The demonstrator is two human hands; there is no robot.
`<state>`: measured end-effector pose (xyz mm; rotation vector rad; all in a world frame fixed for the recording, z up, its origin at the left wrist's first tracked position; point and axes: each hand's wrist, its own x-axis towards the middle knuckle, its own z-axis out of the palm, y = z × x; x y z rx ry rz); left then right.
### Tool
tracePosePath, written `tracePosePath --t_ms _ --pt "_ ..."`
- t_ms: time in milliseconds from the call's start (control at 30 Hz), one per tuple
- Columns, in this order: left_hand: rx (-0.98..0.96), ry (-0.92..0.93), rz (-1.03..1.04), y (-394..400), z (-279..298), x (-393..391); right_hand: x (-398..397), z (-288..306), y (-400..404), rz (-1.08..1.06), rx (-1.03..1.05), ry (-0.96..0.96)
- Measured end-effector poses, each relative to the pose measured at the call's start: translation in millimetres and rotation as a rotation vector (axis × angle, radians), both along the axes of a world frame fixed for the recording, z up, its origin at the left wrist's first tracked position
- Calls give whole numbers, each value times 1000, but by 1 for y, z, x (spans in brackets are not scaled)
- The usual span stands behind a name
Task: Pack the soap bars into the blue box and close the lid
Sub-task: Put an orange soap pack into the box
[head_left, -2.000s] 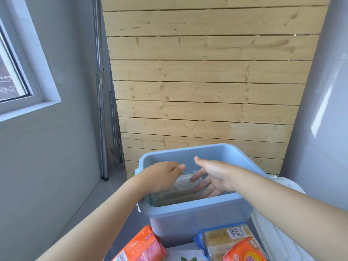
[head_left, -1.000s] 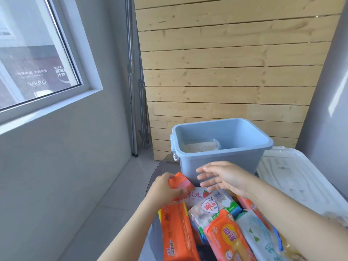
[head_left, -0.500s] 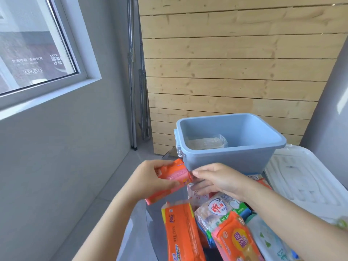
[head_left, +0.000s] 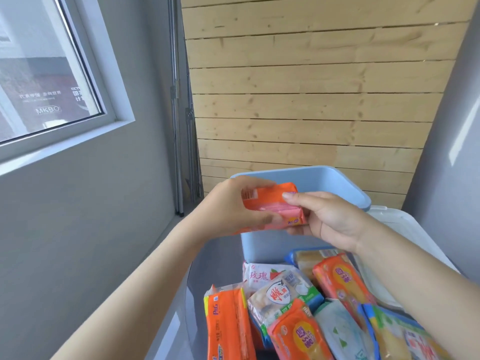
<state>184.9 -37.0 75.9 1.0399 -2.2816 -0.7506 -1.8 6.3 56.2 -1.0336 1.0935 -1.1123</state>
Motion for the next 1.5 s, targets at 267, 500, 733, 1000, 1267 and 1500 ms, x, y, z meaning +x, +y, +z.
tracePosePath --t_ms 267,500,733,1000,1267,1500 --pt "124 -128 -80 -87 -2 -58 -58 9 -69 -71 99 247" --pt "316 -355 -170 -143 -32 -72 -63 -15 -118 116 325 581" --pt "251 -530 -180 -158 -50 -79 -51 -38 -128 284 398 505" --pt "201 -592 -166 -160 -62 -84 -57 -47 -130 139 399 635" --pt "144 -622 -187 -159 -66 -83 -51 -48 -133 332 549 798" --pt "118 -611 -172 -157 -67 -83 -58 -43 -132 108 504 647"
